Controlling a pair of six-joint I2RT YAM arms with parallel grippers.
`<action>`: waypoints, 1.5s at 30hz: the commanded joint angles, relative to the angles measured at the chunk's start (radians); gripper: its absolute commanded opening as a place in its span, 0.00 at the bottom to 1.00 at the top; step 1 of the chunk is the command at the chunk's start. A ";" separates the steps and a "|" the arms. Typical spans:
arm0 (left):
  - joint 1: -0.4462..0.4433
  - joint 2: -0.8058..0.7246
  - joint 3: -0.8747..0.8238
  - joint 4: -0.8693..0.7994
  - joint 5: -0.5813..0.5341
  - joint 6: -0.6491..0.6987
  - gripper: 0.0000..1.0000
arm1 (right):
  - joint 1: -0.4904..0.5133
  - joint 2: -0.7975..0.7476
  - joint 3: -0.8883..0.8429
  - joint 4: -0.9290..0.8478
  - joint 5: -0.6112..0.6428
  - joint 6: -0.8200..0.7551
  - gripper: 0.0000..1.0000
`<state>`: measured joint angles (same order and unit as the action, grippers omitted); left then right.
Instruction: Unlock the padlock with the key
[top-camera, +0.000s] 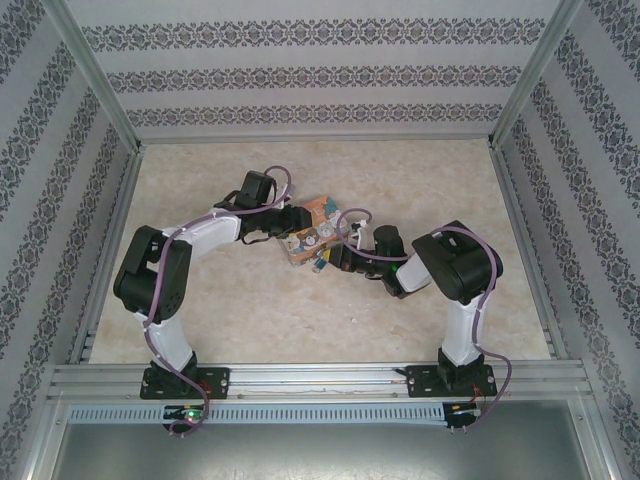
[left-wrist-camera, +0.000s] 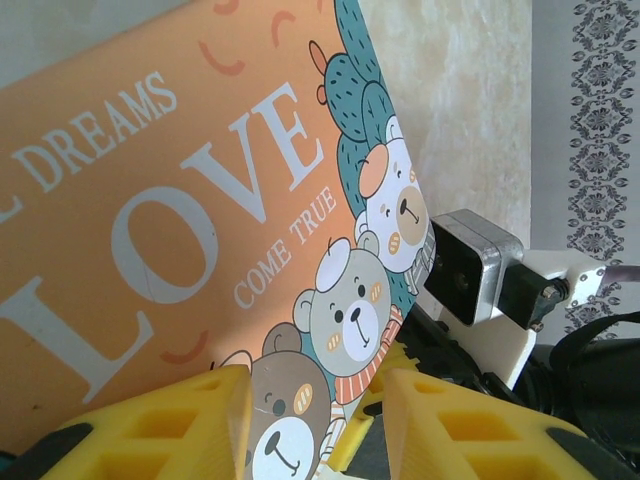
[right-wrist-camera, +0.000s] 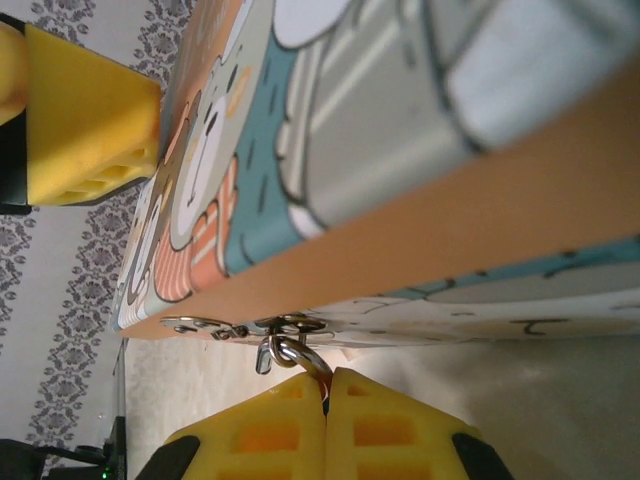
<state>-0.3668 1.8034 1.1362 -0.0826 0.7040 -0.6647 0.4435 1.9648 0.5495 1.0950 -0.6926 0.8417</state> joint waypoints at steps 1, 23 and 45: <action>-0.012 0.005 -0.063 -0.065 -0.009 -0.028 0.39 | 0.005 0.019 -0.017 0.180 0.075 0.096 0.00; -0.013 -0.020 -0.107 -0.027 -0.007 -0.053 0.40 | -0.037 0.030 -0.048 0.279 0.169 0.270 0.00; 0.043 -0.183 -0.082 -0.027 -0.060 -0.045 0.49 | -0.104 -0.353 -0.153 -0.134 0.167 0.026 0.00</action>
<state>-0.3508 1.6802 1.0626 -0.0704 0.6769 -0.7338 0.3485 1.6878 0.4038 1.0622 -0.5125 0.9474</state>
